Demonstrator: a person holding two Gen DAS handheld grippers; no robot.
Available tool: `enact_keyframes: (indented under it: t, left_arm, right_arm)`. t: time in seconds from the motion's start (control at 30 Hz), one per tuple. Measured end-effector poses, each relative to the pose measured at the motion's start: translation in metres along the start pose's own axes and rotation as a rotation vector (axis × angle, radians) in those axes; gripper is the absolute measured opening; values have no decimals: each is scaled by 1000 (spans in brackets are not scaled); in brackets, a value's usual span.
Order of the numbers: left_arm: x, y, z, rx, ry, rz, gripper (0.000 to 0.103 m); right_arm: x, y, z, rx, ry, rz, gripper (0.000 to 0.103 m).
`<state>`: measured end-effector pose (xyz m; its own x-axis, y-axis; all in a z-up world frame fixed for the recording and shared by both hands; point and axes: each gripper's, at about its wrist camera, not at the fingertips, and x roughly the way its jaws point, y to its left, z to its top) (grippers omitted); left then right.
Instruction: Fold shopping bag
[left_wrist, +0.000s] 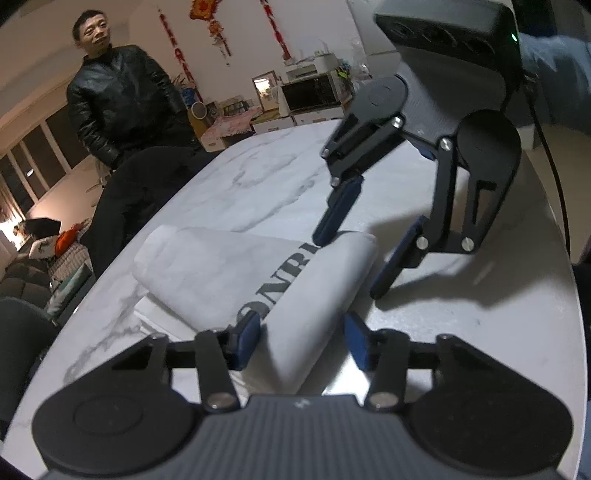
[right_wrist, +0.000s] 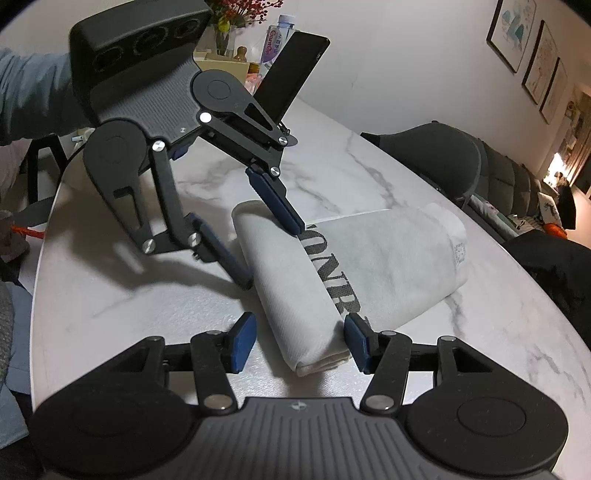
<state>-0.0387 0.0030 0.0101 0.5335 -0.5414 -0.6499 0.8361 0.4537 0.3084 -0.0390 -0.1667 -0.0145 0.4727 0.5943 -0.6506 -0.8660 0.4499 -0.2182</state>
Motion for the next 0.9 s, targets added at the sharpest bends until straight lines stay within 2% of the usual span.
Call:
enact_keyframes:
  t: [0.27,0.5,0.9]
  left_arm:
    - [-4,15,-6,-89,-30,-59,44]
    - [-6,39,-13,-228,-56,-157,44]
    - [-4,48,-14,-266,-60,-188,43]
  right_arm:
    - [-2,-9,-4,65,-34,33,54]
    - [-4,-11,-7,95,-60,36,54]
    - [-4,0,-8,31,-57,20,62]
